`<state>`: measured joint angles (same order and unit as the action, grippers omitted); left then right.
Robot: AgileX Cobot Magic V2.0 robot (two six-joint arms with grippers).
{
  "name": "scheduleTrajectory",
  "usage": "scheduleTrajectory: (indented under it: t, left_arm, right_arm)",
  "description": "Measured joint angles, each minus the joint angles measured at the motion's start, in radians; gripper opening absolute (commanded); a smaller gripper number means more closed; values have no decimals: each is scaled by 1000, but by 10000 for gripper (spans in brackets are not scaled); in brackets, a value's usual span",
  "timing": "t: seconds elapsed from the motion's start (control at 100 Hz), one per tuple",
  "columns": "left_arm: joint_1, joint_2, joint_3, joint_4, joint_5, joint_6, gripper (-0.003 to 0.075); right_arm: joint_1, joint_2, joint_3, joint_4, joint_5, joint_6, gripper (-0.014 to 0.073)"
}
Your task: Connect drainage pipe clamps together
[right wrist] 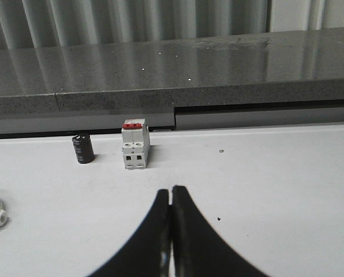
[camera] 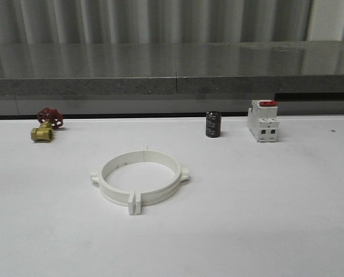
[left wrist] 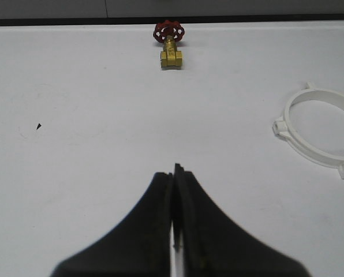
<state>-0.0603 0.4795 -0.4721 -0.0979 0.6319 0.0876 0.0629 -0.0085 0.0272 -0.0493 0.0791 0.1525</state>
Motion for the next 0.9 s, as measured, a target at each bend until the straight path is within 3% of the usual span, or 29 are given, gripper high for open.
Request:
scheduleTrajectory:
  t: [0.19,0.52,0.71,0.9]
  left_arm:
    - [0,-1,9,5,-74,0,-21]
    - [-17,-152,268,35,-489,-5,-21]
    - [-30,-284,411,115,-534,-110,-21]
    - [-30,-393,472,129,-534,-132,-21]
  right_arm:
    - [0,0,0,0,0,0,-67]
    - [0,0,0,0,0,0,-67]
    - [0,0,0,0,0,-2,-67]
    - [0,0,0,0,0,-2,-67]
